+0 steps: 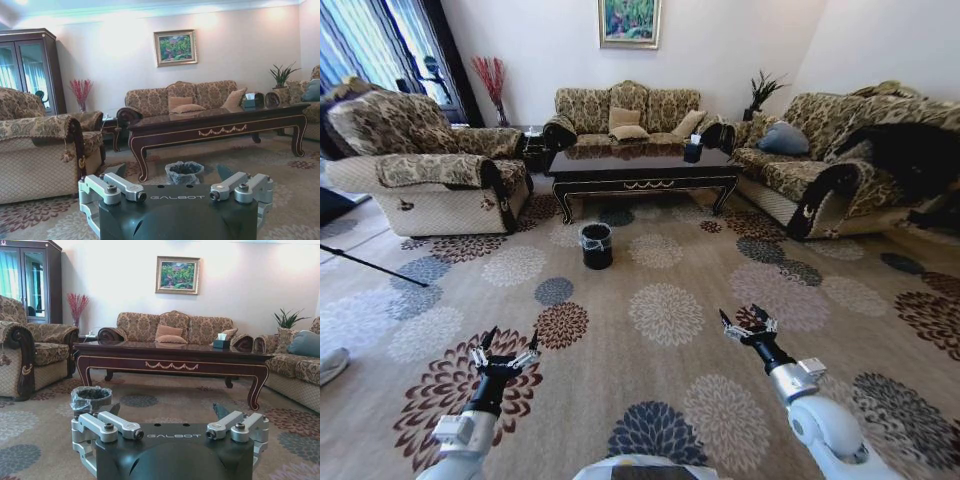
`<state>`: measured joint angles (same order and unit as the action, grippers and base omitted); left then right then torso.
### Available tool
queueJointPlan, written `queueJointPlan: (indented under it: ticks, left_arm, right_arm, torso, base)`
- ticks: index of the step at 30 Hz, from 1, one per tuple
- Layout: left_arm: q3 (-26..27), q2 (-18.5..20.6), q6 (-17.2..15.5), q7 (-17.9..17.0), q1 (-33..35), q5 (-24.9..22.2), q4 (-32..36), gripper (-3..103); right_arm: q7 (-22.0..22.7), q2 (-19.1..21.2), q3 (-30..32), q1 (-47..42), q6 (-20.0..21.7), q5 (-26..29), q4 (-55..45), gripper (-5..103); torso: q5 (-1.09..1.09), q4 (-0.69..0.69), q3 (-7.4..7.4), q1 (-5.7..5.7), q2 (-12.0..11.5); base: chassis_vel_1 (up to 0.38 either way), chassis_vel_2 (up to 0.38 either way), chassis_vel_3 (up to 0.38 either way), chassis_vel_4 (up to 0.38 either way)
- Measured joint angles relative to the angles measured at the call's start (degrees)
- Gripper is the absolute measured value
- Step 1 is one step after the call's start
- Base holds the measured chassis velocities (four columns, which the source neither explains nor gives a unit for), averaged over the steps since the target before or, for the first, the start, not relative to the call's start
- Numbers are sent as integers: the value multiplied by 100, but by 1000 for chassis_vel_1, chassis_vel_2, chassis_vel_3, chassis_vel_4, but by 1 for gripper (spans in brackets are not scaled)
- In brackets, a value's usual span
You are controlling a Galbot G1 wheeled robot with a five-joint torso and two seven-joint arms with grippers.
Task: Move to the front of the table and pick up the trash from the floor, then place it into the trash bin.
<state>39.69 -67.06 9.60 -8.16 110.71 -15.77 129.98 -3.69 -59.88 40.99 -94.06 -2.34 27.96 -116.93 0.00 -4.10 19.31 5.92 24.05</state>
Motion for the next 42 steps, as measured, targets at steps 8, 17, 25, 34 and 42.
queueJointPlan:
  ticks: [8,17,25,34,42]
  left_arm:
    - [0,0,0,0,0,0,0,100]
    - [0,0,0,0,0,0,0,100]
    - [0,0,0,0,0,0,0,100]
    - [0,0,0,0,0,0,0,100]
    - [0,0,0,0,0,0,0,100]
  right_arm:
    - [0,0,0,0,0,0,0,100]
    - [0,0,0,0,0,0,0,100]
    - [0,0,0,0,0,0,0,100]
    - [0,1,0,0,0,0,0,100]
    - [0,0,0,0,0,0,0,100]
  torso:
    - [0,0,131,73,203]
    - [0,0,268,153,418]
    - [0,0,365,213,576]
    - [0,0,494,301,795]
    - [0,0,608,387,997]
  base:
    - [0,0,0,0]
    - [0,0,0,0]
    - [0,0,0,0]
    - [0,0,0,0]
    - [0,0,0,0]
